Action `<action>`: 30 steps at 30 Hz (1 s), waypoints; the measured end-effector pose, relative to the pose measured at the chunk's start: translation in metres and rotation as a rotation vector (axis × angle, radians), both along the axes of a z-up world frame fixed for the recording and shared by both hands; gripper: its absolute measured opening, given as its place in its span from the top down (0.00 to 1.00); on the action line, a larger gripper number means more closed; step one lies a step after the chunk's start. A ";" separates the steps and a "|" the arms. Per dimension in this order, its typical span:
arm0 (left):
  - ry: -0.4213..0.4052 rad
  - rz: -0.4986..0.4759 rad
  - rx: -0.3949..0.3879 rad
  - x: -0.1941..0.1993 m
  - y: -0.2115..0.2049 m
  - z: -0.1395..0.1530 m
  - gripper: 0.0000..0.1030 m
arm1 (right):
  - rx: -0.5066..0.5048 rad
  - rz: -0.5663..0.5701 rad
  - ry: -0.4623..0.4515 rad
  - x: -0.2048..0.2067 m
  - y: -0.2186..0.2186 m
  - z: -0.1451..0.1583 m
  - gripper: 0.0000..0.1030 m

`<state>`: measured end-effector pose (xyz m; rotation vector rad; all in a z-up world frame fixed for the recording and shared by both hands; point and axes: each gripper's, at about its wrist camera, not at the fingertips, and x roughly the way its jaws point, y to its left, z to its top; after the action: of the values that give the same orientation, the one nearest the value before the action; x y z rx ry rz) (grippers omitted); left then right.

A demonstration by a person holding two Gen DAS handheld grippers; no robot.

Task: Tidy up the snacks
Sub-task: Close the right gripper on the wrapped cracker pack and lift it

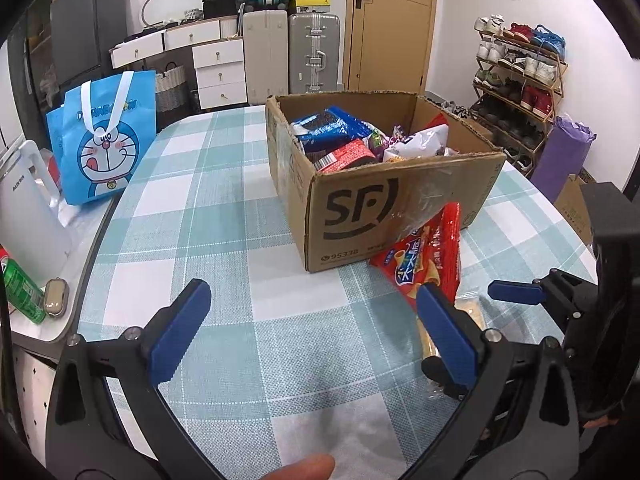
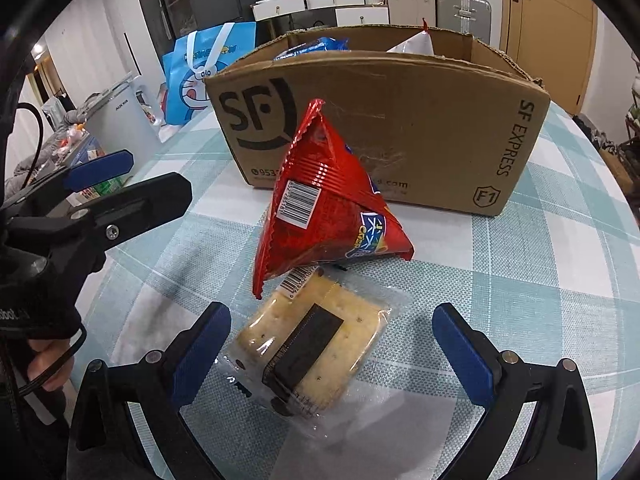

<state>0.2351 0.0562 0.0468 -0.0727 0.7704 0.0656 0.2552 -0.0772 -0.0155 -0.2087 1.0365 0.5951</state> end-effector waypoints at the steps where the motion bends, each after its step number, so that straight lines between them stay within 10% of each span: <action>1: 0.005 -0.001 0.000 0.001 0.000 -0.002 0.01 | -0.014 -0.002 -0.004 0.000 0.001 -0.002 0.01; 30: 0.071 -0.028 0.036 0.011 -0.008 -0.027 0.01 | -0.121 0.029 -0.025 0.015 -0.023 -0.009 0.01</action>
<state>0.2457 0.0479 0.0202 -0.0255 0.8408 0.0552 0.2702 -0.1001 -0.0244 -0.3371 1.0476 0.5547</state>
